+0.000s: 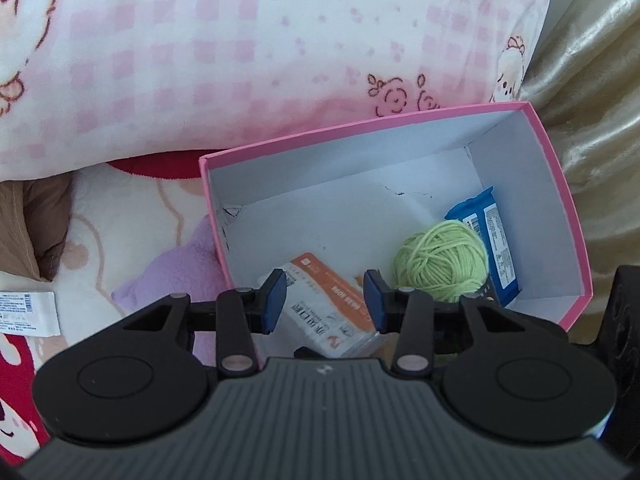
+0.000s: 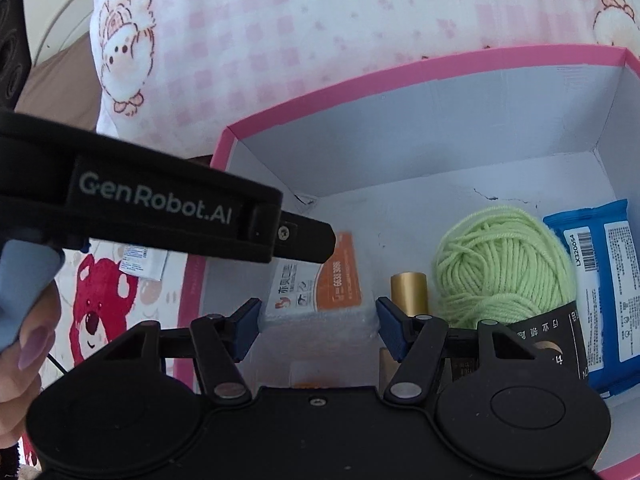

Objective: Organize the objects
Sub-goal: 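Lower the boxed item into the pink box and open the left tool, then withdraw the left tool from the box toward the white-and-blue box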

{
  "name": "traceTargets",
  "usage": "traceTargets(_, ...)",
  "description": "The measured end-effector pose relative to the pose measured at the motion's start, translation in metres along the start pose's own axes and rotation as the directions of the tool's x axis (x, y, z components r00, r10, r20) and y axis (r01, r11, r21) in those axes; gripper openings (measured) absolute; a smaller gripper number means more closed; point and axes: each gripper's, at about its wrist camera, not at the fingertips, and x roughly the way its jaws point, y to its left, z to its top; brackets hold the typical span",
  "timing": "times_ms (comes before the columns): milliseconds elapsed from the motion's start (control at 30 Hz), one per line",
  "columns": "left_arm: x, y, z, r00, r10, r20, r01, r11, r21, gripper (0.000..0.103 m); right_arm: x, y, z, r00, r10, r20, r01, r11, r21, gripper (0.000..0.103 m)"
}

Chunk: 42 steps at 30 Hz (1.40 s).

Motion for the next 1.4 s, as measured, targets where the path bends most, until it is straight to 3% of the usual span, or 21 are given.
traceTargets(67,0.003,0.004,0.002,0.999,-0.034,-0.015,0.034,0.999,-0.032,0.037,0.006,0.003,-0.001,1.000,0.005,-0.014,-0.004,1.000,0.011,0.066)
traceTargets(233,-0.002,0.009,0.002,0.999,-0.043,0.012,0.044,0.998,-0.051,0.037,0.016,0.020,-0.002,0.997,-0.070,-0.044,0.067,0.996,-0.052,0.066)
traceTargets(367,-0.011,0.012,0.000,0.998,-0.042,0.038,0.044,0.998,-0.044,0.037,0.012,0.021,-0.003,0.997,-0.069,-0.042,0.066,0.996,-0.061,0.071)
traceTargets(600,-0.038,0.012,-0.015,0.997,-0.071,0.044,0.072,0.997,-0.032,0.042,-0.024,0.028,-0.015,0.998,-0.060,0.011,0.061,0.993,-0.105,0.075)
traceTargets(1000,-0.129,0.028,-0.076,0.993,-0.025,0.113,0.021,0.999,0.034,0.056,-0.110,0.080,-0.048,0.989,-0.053,0.142,0.088,0.964,-0.251,0.075)
traceTargets(1200,-0.181,0.053,-0.095,0.983,-0.004,0.183,0.000,1.000,0.023,0.060,-0.145,0.110,-0.058,0.982,-0.022,0.187,0.082,0.943,-0.321,0.077)
traceTargets(1400,-0.221,0.083,-0.120,0.968,0.026,0.250,-0.023,1.000,-0.013,0.065,-0.156,0.143,-0.064,0.981,0.018,0.193,0.060,0.918,-0.392,0.082)
